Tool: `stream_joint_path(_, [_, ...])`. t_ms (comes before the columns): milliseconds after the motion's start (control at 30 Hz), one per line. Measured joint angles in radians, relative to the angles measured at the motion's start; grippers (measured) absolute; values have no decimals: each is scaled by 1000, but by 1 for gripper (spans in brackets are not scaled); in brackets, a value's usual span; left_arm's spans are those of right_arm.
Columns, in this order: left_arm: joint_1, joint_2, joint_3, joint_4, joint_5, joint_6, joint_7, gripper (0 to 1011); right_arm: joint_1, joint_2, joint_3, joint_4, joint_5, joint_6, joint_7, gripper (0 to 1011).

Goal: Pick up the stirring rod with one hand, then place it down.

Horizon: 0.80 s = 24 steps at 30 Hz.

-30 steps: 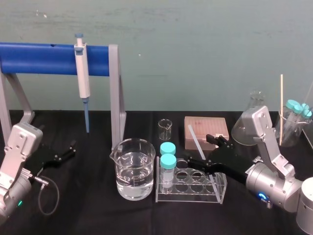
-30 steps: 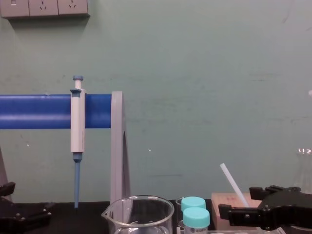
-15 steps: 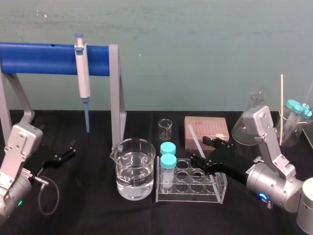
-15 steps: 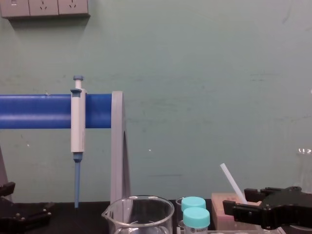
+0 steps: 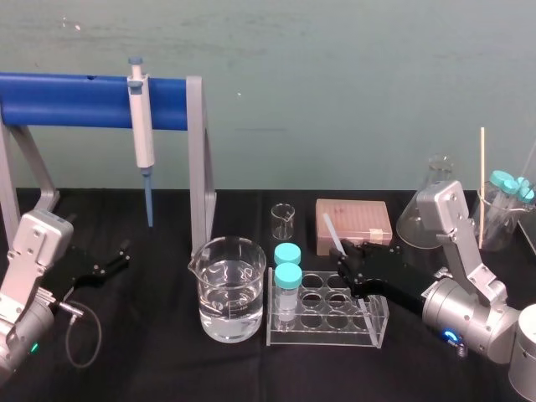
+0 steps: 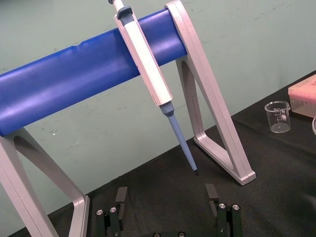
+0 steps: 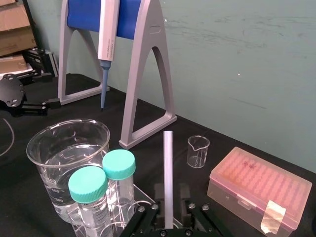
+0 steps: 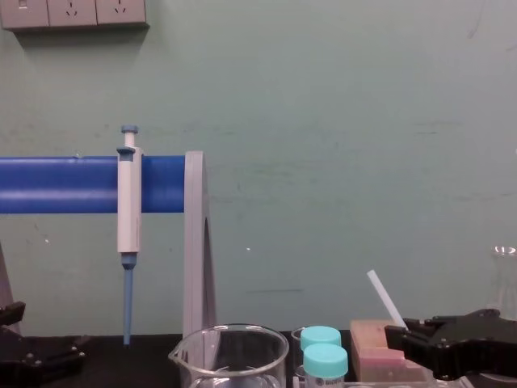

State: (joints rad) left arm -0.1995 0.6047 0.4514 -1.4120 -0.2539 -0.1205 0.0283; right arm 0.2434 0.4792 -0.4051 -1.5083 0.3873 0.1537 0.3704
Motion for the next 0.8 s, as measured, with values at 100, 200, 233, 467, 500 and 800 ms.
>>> stream_joint_path(100, [0, 0, 0, 0, 0, 0, 0, 1000, 0, 0, 0, 0, 0, 0, 0, 139])
stream_joint_path(200, [0, 0, 0, 0, 0, 0, 0, 1000, 0, 0, 0, 0, 1, 0, 0, 71])
stream_joint_path(233, [0, 0, 0, 0, 0, 0, 0, 1000, 0, 0, 0, 0, 1, 0, 0, 67])
stream_joint_path(467, [0, 0, 0, 0, 0, 0, 0, 1000, -4, -3, 6, 0, 0, -3, 2, 67])
stream_joint_path(500, [0, 0, 0, 0, 0, 0, 0, 1000, -7, -5, 9, 0, 0, -8, 3, 67])
stream_joint_path(800, [0, 0, 0, 0, 0, 0, 0, 1000, -54, -32, 52, 6, 5, -180, 42, 67])
